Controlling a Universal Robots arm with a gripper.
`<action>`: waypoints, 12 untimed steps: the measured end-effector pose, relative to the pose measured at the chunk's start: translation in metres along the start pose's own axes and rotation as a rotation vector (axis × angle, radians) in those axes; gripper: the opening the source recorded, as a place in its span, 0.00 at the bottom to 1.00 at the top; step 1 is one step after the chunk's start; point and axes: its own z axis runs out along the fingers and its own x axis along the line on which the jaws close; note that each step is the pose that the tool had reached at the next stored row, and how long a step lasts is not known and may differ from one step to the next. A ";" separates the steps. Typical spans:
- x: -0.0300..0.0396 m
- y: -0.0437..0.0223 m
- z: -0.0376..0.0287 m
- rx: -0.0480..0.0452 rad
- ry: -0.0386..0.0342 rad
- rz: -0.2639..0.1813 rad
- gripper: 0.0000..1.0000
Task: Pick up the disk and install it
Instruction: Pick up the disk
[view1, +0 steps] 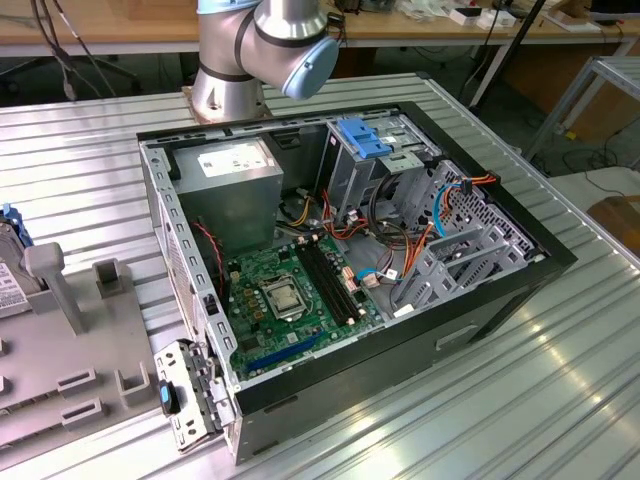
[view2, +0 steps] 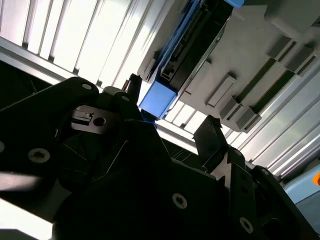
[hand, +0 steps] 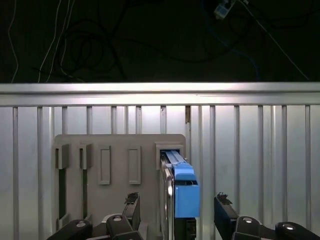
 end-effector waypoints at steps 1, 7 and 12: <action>0.0001 0.0000 0.0035 -0.0001 0.0000 0.000 0.69; -0.0048 0.0005 0.0194 -0.0001 0.0010 0.000 0.69; -0.0055 0.0005 0.0336 0.0083 0.0110 0.000 0.69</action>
